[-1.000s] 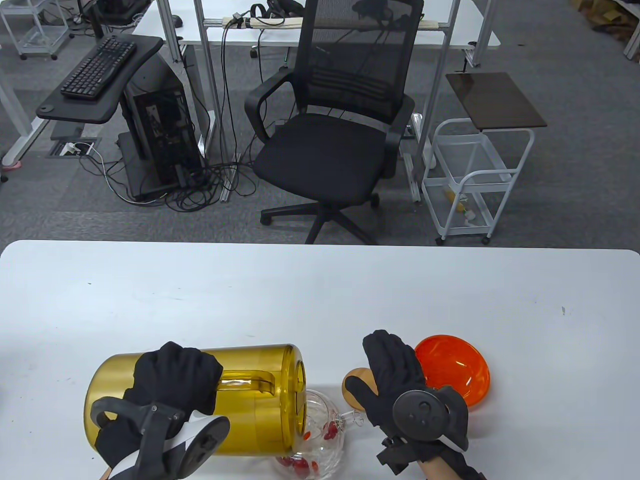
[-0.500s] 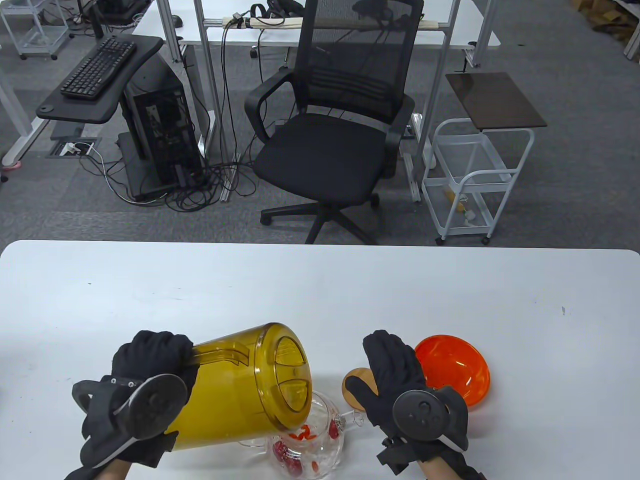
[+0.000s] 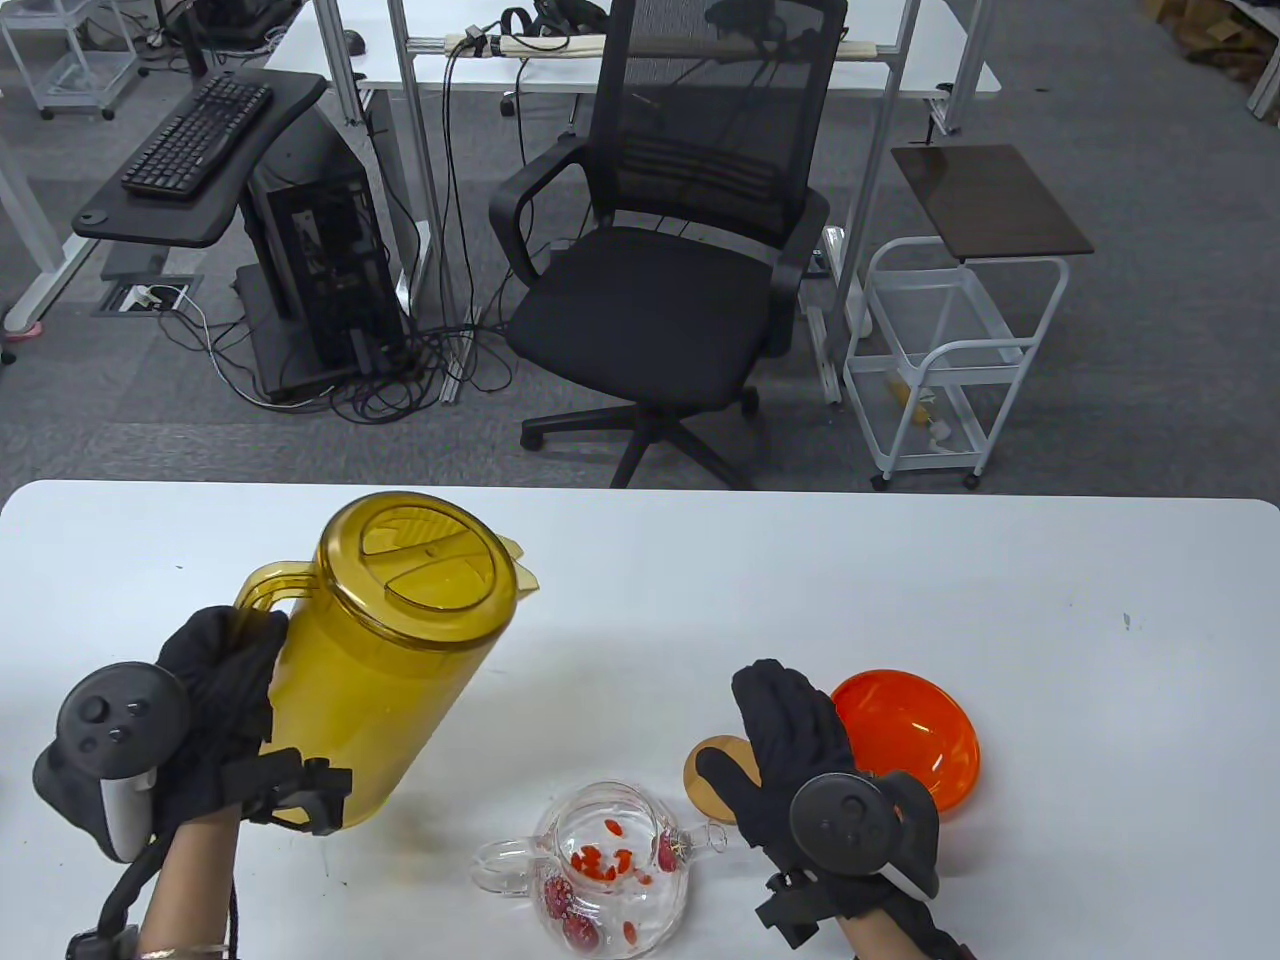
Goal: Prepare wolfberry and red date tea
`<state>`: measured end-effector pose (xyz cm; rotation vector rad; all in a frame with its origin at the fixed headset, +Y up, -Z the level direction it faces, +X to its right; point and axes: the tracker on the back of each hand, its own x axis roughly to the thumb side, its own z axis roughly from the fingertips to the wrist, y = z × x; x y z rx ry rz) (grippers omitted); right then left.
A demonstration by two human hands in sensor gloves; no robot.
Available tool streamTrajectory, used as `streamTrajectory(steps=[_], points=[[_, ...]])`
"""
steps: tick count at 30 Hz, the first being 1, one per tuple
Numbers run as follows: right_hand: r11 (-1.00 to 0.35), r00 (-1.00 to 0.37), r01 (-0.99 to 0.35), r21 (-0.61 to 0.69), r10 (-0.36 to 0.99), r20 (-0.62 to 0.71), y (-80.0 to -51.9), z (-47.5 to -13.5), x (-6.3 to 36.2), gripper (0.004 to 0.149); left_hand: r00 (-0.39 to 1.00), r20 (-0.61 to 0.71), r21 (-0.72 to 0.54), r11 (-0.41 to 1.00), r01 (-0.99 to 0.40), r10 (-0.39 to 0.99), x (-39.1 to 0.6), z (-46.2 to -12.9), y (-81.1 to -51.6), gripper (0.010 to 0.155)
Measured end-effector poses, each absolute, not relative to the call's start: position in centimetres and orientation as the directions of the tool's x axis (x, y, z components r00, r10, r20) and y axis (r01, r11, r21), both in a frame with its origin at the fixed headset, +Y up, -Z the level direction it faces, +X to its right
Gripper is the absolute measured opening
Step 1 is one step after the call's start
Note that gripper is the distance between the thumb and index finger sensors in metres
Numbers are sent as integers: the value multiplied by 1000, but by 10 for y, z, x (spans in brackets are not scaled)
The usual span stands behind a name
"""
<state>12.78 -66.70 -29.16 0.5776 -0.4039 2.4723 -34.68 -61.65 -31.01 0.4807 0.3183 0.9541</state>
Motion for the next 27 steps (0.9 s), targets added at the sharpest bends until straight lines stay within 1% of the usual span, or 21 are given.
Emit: streamTrajectory(steps=[3, 5, 16, 20, 24, 27], points=[[-797, -749, -584, -152, 459, 478, -668, -293, 128, 76, 437, -72, 553, 400, -731, 897, -354, -315, -639, 28], [-800, -751, -582, -149, 458, 475, -669, -294, 128, 76, 395, -76, 560, 367, -743, 916, -356, -318, -650, 28], [-799, -752, -584, -144, 467, 465, -670, -295, 129, 76, 334, -145, 592, 353, -724, 931, -362, -324, -689, 28], [-800, -753, -583, -143, 466, 465, -670, -295, 129, 76, 252, -138, 605, 283, -744, 958, -367, -321, -701, 28], [-802, -756, -579, -145, 462, 464, -670, -295, 129, 76, 222, -136, 605, 259, -753, 965, -370, -318, -711, 28], [-801, -755, -581, -146, 463, 465, -670, -295, 129, 76, 231, -129, 596, 262, -759, 964, -372, -316, -714, 29]])
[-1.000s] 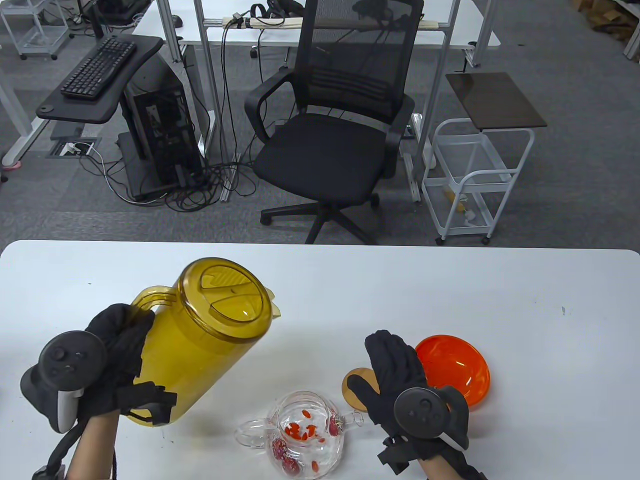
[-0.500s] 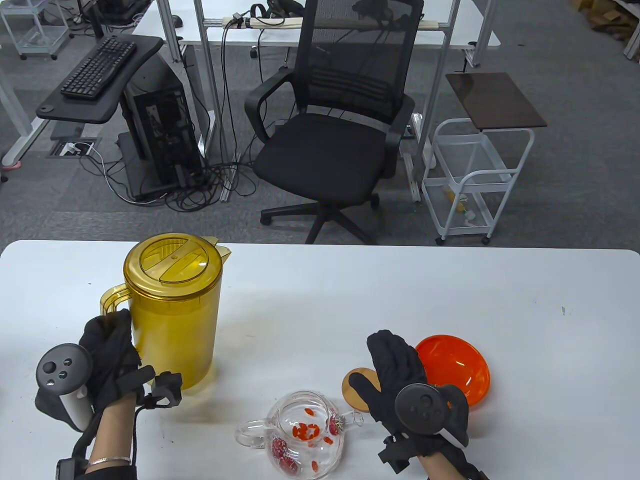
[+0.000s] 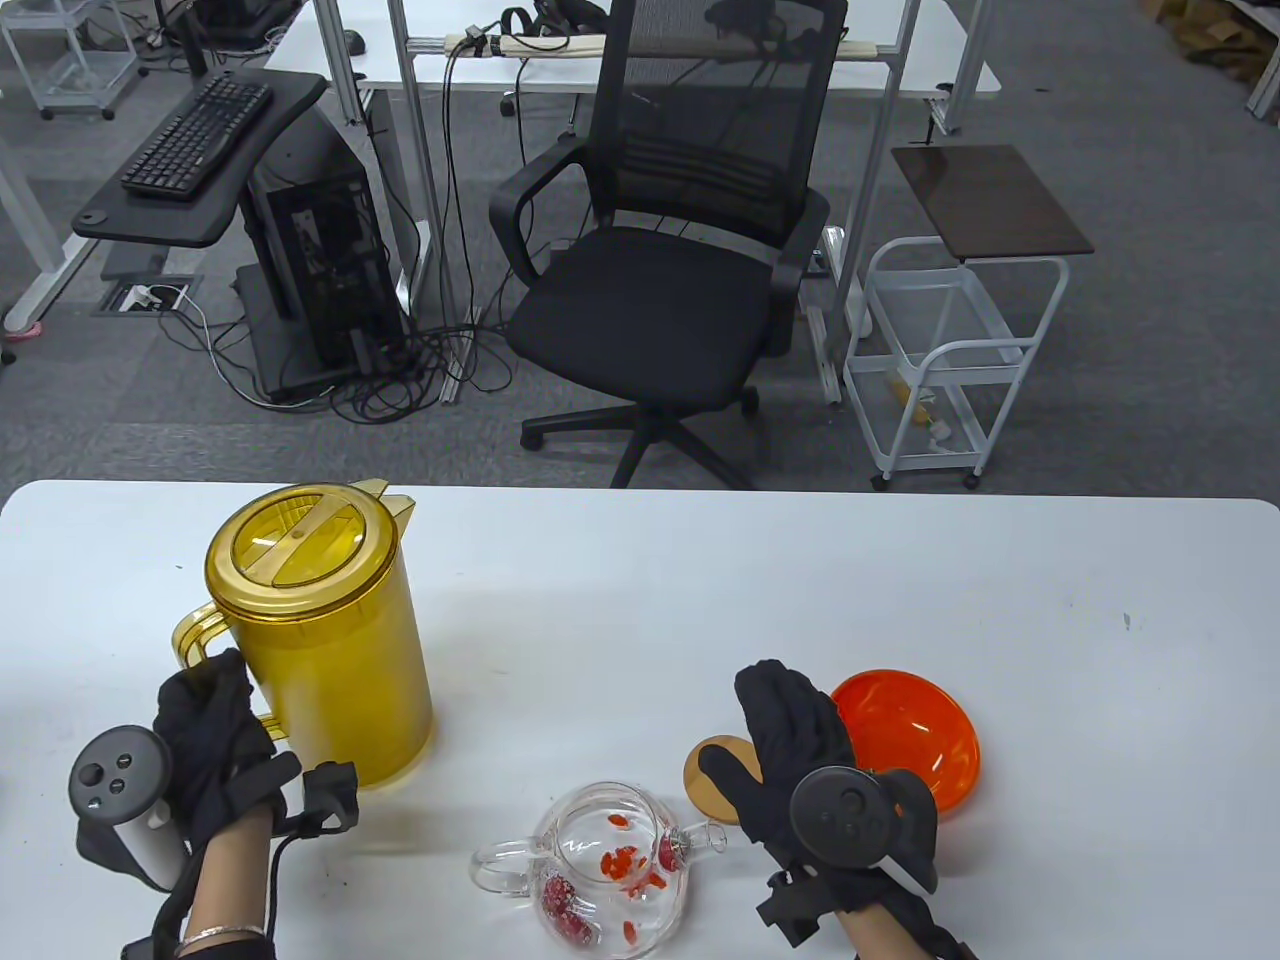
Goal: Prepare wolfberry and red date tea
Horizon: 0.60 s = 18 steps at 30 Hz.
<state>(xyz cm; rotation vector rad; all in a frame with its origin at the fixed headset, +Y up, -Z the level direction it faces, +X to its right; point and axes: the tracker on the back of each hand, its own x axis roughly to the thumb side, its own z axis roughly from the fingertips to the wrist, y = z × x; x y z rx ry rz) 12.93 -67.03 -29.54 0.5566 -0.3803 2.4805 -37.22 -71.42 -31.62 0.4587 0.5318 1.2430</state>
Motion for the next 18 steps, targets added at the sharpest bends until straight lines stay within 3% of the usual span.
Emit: streamTrajectory(steps=[5, 9, 15, 18], points=[[-802, -757, -578, -150, 458, 466, -670, -295, 129, 76, 253, -139, 582, 286, -762, 957, -375, -311, -718, 32], [-804, -759, -576, -150, 457, 465, -671, -295, 129, 76, 314, -141, 565, 337, -753, 939, -377, -303, -714, 45], [-828, -780, -544, -132, 442, 444, -675, -296, 129, 76, 639, -86, 556, 569, -606, 764, -364, -286, -672, 80], [-850, -795, -518, -99, 436, 422, -679, -299, 130, 74, 860, -40, 536, 737, -411, 509, -343, -270, -649, 91]])
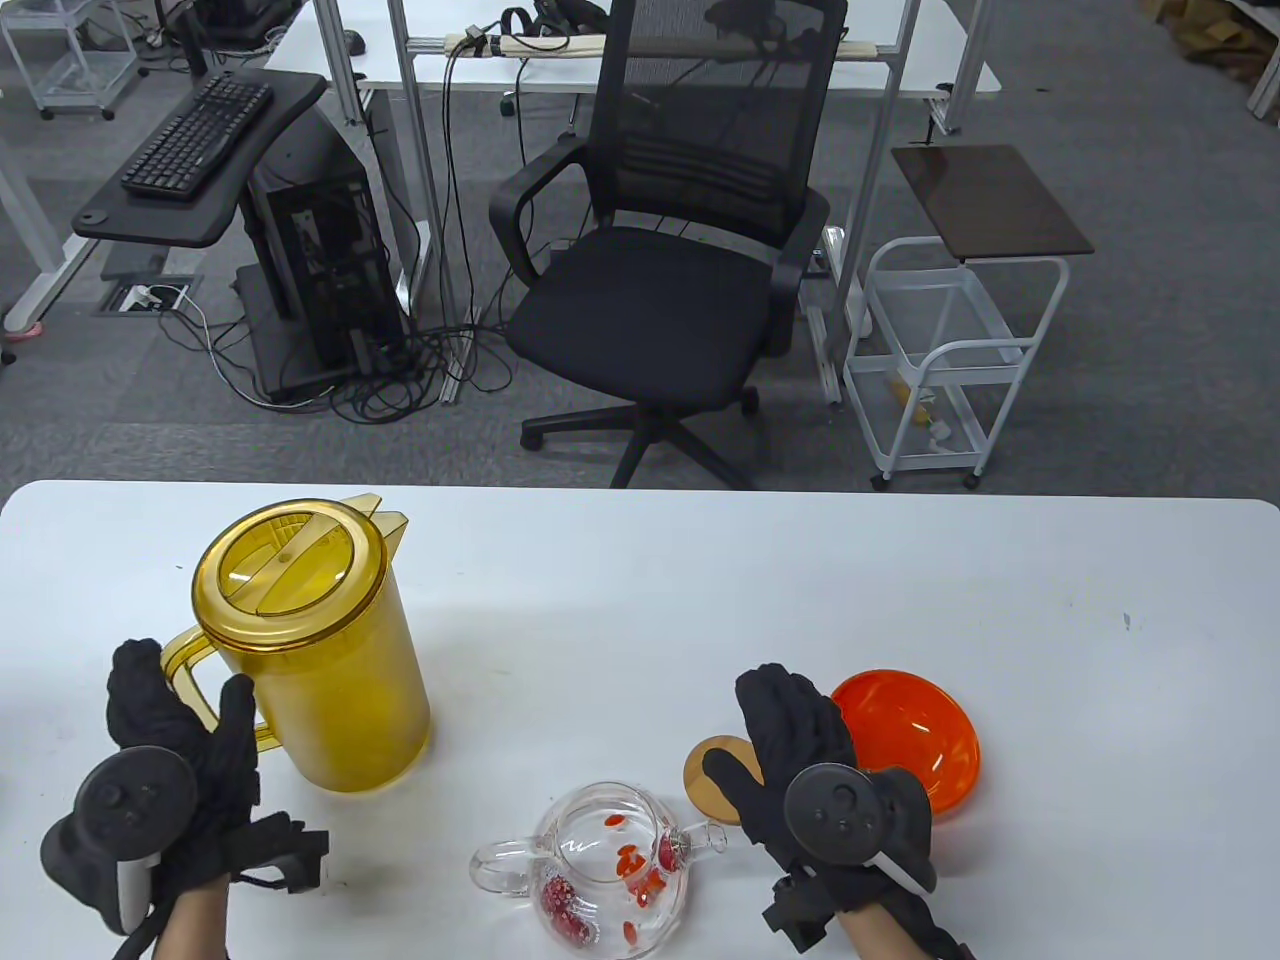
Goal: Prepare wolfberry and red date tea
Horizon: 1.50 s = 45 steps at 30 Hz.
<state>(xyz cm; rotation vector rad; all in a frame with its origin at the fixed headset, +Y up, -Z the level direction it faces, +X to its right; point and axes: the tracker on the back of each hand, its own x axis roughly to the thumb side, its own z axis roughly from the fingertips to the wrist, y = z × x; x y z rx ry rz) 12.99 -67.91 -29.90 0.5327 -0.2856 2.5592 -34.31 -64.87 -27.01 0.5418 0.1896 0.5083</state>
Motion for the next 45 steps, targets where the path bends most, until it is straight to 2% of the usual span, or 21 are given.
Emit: streamTrajectory(steps=[2, 4, 8, 12, 19, 22, 27, 34, 38, 42, 45], points=[[-866, -815, -493, -80, 428, 391, -681, -302, 131, 73, 933, 14, 537, 784, -312, 361, -325, -259, -640, 95], [-880, -825, -474, -34, 431, 365, -684, -307, 133, 73, 960, 75, 554, 789, -266, 271, -306, -249, -638, 95], [-895, -836, -437, 90, 442, 325, -694, -321, 131, 75, 939, 274, 434, 845, -312, 207, -272, -244, -641, 86], [-917, -880, -328, 226, 383, 281, -711, -336, 120, 76, 914, 369, 367, 877, -310, 169, -249, -245, -652, 82], [-858, -911, -184, 480, 333, 245, -746, -362, 103, 81, 906, 390, 290, 913, -287, 161, -243, -246, -668, 80], [-800, -901, -161, 577, 358, 244, -760, -368, 98, 83, 914, 377, 255, 931, -260, 152, -243, -249, -674, 80], [-757, -918, -93, 647, 317, 239, -777, -372, 93, 86, 915, 371, 218, 942, -255, 162, -245, -251, -681, 80], [-833, -900, -84, 547, 299, 318, -780, -376, 91, 82, 914, 370, 189, 950, -247, 164, -245, -253, -686, 79], [-880, -887, -36, 474, 246, 390, -776, -381, 93, 92, 913, 372, 182, 951, -250, 169, -245, -253, -687, 79], [-914, -866, -133, 383, 295, 403, -756, -380, 97, 94, 912, 375, 171, 954, -245, 166, -244, -254, -687, 79], [-920, -845, -211, 329, 341, 413, -728, -377, 100, 94, 910, 379, 167, 955, -245, 167, -243, -254, -687, 79]])
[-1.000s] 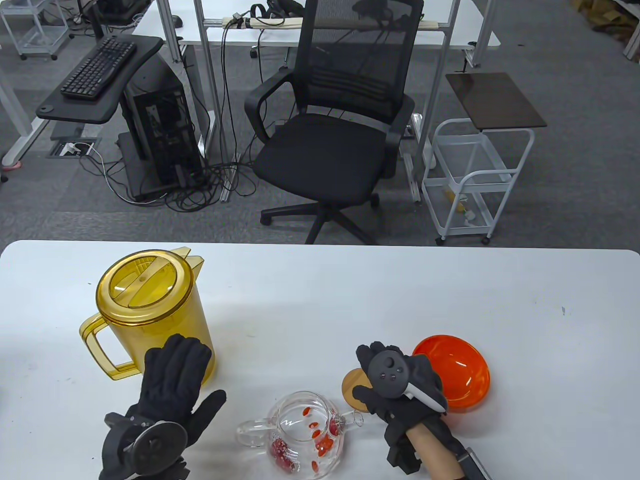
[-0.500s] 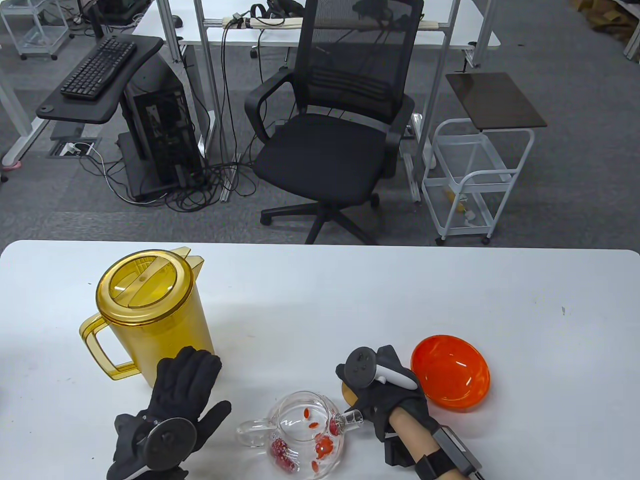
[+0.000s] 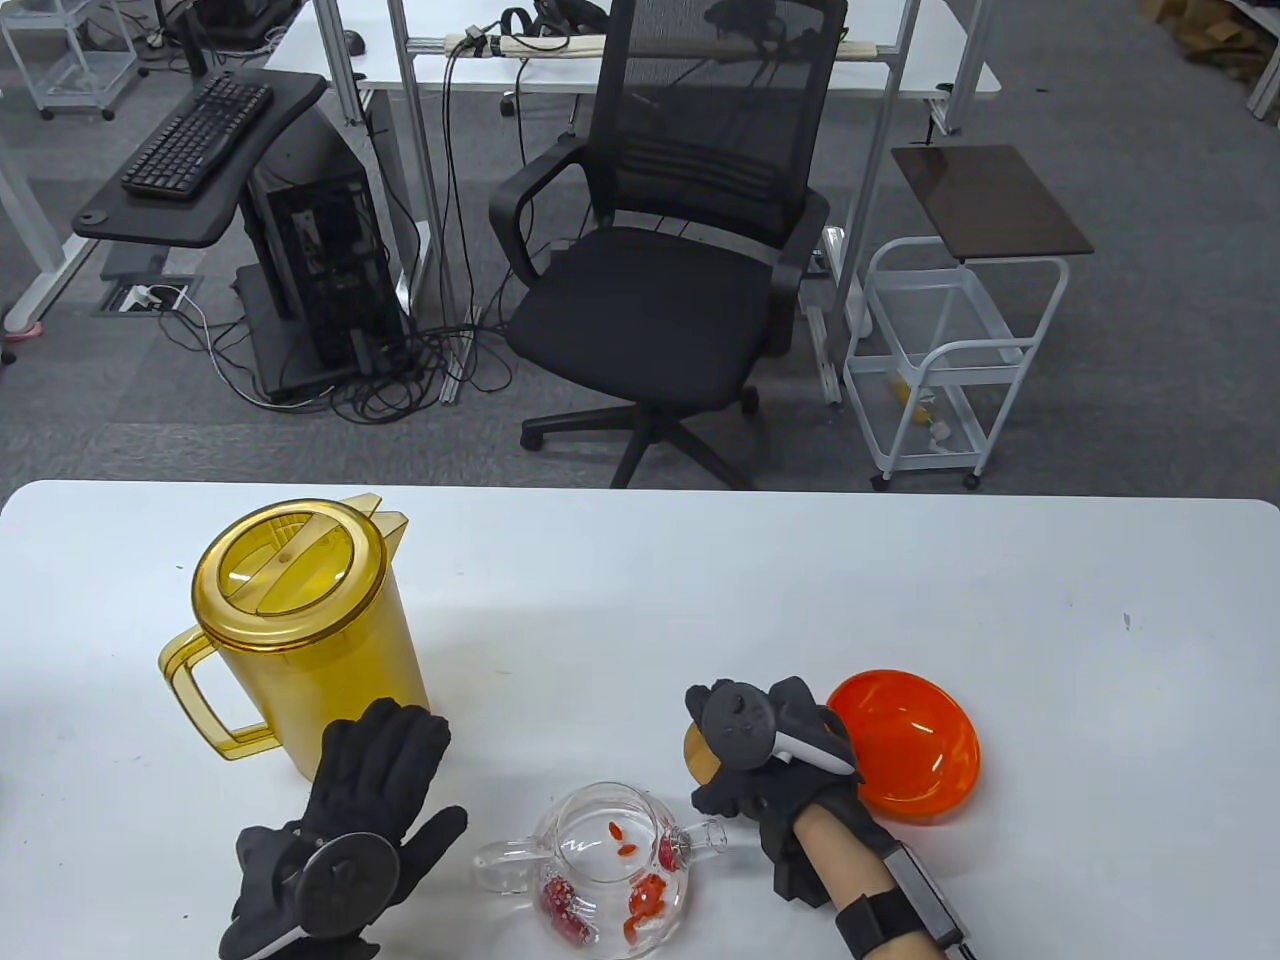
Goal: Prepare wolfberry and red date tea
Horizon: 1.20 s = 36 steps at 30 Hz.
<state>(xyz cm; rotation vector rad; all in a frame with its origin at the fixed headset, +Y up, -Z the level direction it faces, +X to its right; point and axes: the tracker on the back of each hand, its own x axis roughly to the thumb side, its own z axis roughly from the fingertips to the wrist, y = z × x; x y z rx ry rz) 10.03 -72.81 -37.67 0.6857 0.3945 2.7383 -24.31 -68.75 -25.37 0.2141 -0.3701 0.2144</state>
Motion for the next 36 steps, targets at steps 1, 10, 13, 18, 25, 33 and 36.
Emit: streamTrajectory(steps=[1, 10, 13, 18, 25, 33, 36], points=[[-922, -838, -230, 313, 351, 417, -720, -375, 101, 94, 910, 379, 167, 955, -246, 168, -243, -254, -688, 79], [-923, -739, -322, 211, 384, 554, -648, -338, 83, 91, 905, 383, 158, 952, -262, 185, -242, -254, -690, 78], [-942, -719, -275, 191, 333, 609, -643, -320, 68, 91, 904, 382, 152, 952, -265, 191, -242, -254, -690, 78], [-937, -680, -287, 197, 344, 647, -648, -294, 41, 88, 902, 382, 147, 951, -273, 200, -242, -254, -691, 78], [-947, -686, -252, 199, 320, 653, -666, -278, 23, 85, 899, 389, 143, 950, -276, 202, -241, -253, -692, 78], [-950, -677, -248, 191, 311, 667, -682, -274, 15, 82, 901, 384, 143, 950, -276, 204, -242, -251, -693, 78], [-953, -680, -225, 205, 304, 667, -690, -274, 12, 82, 901, 380, 145, 949, -280, 208, -243, -250, -693, 78]])
